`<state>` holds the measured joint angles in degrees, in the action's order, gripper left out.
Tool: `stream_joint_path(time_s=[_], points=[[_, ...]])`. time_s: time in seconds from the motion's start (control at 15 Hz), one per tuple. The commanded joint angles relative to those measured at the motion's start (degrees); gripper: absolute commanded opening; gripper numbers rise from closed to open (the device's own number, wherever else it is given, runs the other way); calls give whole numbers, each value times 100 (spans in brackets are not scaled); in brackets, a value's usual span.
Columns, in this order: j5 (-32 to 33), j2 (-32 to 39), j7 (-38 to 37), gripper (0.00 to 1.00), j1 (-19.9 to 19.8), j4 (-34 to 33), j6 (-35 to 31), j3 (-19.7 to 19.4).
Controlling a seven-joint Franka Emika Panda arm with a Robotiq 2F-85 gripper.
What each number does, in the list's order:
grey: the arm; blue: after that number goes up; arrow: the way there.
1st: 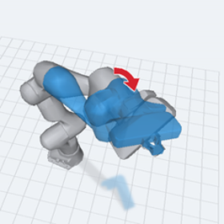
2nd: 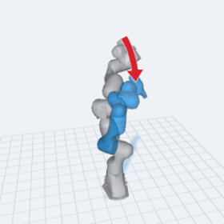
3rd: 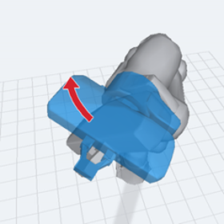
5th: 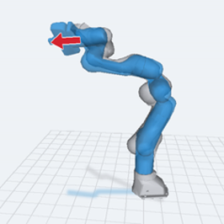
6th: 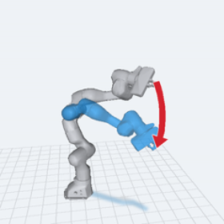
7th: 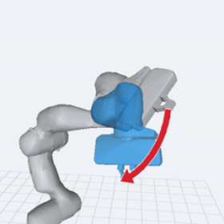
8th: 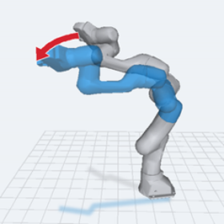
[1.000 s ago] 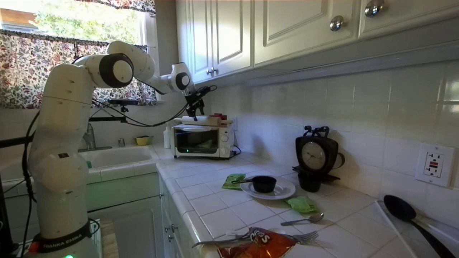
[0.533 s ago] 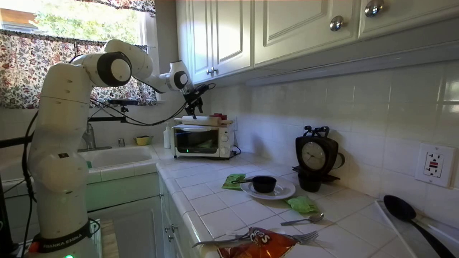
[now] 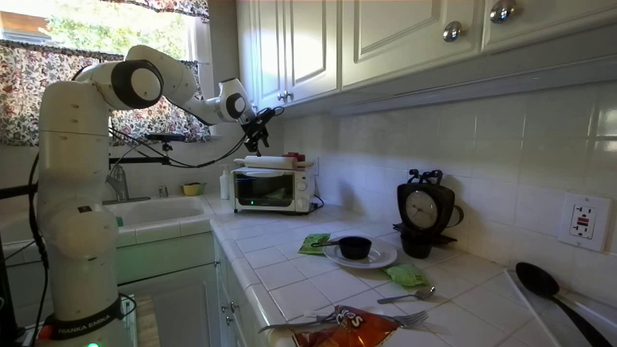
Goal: Put the rolling pin on top of the oven then open the oven door.
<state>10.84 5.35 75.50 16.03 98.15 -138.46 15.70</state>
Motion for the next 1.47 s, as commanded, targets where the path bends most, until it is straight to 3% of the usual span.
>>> stream_joint_path(time_s=[0.0,0.4,0.6,1.07,1.2,1.4], points=[[-165,-814,-92,76,-135,1057,-724,-41],[-595,-2010,-354,77,-195,2528,-1847,-427],[-651,-2561,-652,76,-170,3160,-2053,-724],[-378,-3332,-1572,78,-357,4110,-1813,-1166],[-379,-3394,-1645,75,-343,4244,-1608,-1252],[-406,-3199,-1442,78,-170,4316,-1439,-1348]])
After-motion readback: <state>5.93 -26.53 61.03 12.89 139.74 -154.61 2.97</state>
